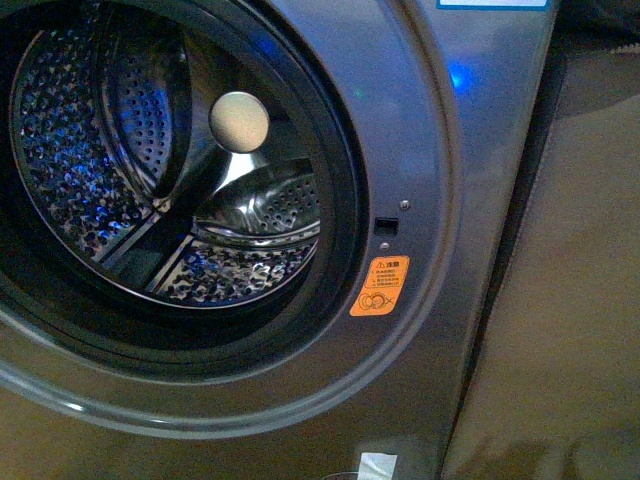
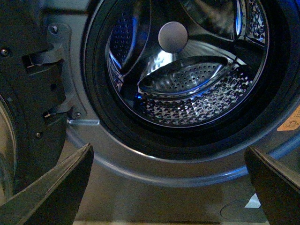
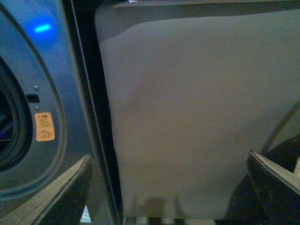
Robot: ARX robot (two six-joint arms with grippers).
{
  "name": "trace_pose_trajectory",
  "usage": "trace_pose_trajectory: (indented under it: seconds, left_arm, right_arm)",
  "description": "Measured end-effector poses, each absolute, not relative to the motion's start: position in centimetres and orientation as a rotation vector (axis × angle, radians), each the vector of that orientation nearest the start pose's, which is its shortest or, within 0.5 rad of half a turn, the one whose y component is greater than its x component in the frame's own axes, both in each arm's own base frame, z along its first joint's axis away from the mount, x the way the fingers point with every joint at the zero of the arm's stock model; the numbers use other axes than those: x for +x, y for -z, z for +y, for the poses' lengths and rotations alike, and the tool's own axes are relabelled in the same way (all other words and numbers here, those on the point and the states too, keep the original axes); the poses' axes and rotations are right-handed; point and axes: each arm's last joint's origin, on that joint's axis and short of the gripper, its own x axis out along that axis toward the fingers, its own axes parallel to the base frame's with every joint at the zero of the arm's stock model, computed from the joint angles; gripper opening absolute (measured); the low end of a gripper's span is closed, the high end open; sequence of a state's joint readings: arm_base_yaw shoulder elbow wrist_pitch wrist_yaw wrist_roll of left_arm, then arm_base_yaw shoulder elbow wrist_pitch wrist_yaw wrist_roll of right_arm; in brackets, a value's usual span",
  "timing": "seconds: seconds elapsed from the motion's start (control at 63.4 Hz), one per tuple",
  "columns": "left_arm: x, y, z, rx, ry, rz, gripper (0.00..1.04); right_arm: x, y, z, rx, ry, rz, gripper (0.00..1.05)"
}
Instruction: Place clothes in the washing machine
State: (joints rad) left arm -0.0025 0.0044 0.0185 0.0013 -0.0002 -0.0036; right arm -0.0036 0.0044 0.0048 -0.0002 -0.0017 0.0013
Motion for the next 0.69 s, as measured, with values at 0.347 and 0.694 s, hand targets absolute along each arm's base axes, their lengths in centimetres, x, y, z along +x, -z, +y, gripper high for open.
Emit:
trace_pose_trajectory:
  seconds: [0.347,0.694]
  left_arm:
    - [9.68,-16.96,-0.02,-0.004,0.002,-0.015,0.98]
    - [9.68,-16.96,-0.02,-0.004,0.002,-0.015,0.98]
  right_arm:
    - [9.77,-16.48,-0.03,0.001,0.002,0.0,0.97]
    - [9.77,-16.48,-0.03,0.001,0.002,0.0,0.97]
